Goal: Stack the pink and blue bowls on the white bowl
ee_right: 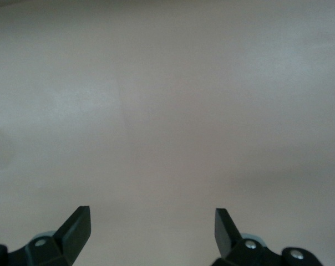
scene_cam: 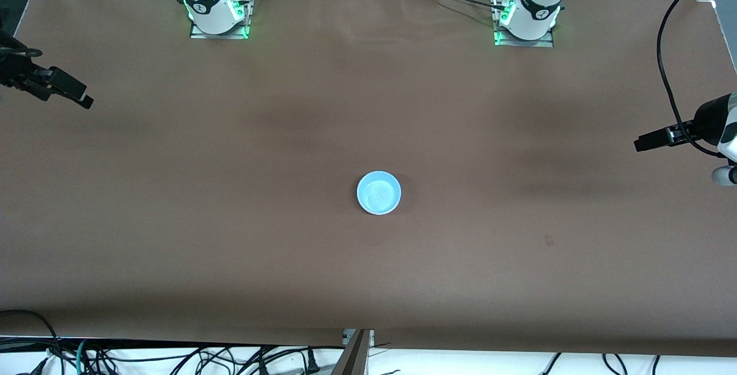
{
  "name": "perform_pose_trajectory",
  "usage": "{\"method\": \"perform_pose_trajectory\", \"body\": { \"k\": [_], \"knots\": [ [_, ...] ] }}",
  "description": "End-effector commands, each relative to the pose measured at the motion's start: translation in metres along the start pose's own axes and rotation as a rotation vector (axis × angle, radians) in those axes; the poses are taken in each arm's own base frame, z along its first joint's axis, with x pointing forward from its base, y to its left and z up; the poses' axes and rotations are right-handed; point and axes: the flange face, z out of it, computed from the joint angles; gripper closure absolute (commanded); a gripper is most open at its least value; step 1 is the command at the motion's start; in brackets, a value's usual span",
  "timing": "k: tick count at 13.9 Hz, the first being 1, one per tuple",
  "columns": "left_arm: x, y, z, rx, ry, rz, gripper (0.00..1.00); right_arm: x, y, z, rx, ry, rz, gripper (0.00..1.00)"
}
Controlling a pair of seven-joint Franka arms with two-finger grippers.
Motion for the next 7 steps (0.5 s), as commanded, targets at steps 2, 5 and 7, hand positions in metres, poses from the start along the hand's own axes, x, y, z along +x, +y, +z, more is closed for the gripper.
{"method": "perform_pose_trajectory", "body": {
  "k": [2, 5, 7],
  "knots": [
    [0.001, -0.002, -0.005, -0.004, 0.003, 0.022, 0.0, 0.017, -0.003, -0.014, -0.02, -0.004, -0.011, 0.01],
    [0.001, -0.001, -0.005, -0.004, 0.003, 0.024, 0.0, 0.027, -0.005, -0.018, -0.027, -0.021, -0.011, 0.01],
    [0.001, -0.001, -0.005, -0.004, 0.003, 0.024, 0.0, 0.028, -0.004, -0.018, -0.028, -0.021, -0.008, 0.01]
  ]
}}
